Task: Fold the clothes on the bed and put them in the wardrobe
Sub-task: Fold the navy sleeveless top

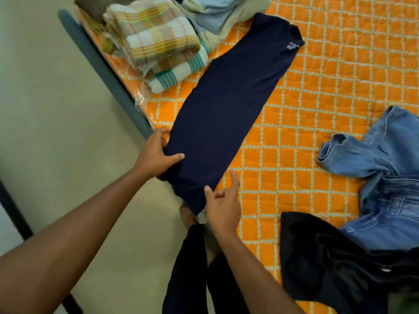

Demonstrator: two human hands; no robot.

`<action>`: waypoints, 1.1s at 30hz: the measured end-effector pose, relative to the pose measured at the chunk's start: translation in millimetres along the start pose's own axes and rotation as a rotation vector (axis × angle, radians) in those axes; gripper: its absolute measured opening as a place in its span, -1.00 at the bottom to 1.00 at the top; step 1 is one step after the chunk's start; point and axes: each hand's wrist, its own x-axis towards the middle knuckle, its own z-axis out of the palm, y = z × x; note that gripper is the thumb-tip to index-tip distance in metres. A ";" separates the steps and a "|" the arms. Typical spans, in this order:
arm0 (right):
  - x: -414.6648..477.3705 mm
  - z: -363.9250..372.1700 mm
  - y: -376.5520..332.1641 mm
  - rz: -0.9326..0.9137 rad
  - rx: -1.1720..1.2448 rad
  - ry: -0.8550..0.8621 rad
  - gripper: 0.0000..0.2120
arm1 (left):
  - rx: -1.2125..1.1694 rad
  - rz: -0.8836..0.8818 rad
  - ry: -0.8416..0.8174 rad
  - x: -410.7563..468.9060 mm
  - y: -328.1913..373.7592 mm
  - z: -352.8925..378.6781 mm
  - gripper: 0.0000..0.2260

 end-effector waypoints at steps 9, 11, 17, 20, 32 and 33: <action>28.5 6.7 -8.6 -0.069 0.315 -0.080 -0.63 | -0.153 -0.240 -0.425 -13.7 7.5 -14.6 -0.75; 27.7 -4.2 -4.0 -0.044 0.373 -0.046 -0.60 | -0.259 -0.266 -0.360 -20.7 9.8 -16.5 -0.79; -7.1 -65.7 7.9 0.038 0.371 -0.093 -0.70 | -0.369 -0.207 -0.277 -77.5 40.2 14.1 -0.70; -33.0 -104.5 17.4 0.217 0.410 -0.176 -0.75 | -0.385 -0.271 -0.116 -125.6 53.9 37.8 -0.57; -138.7 -193.1 29.2 0.635 0.746 -0.385 -0.70 | -0.737 -0.687 -0.266 -242.7 100.6 40.2 -0.84; -128.2 -193.0 21.7 0.646 0.839 -0.353 -0.70 | -0.780 -0.715 -0.264 -229.9 108.6 36.1 -0.88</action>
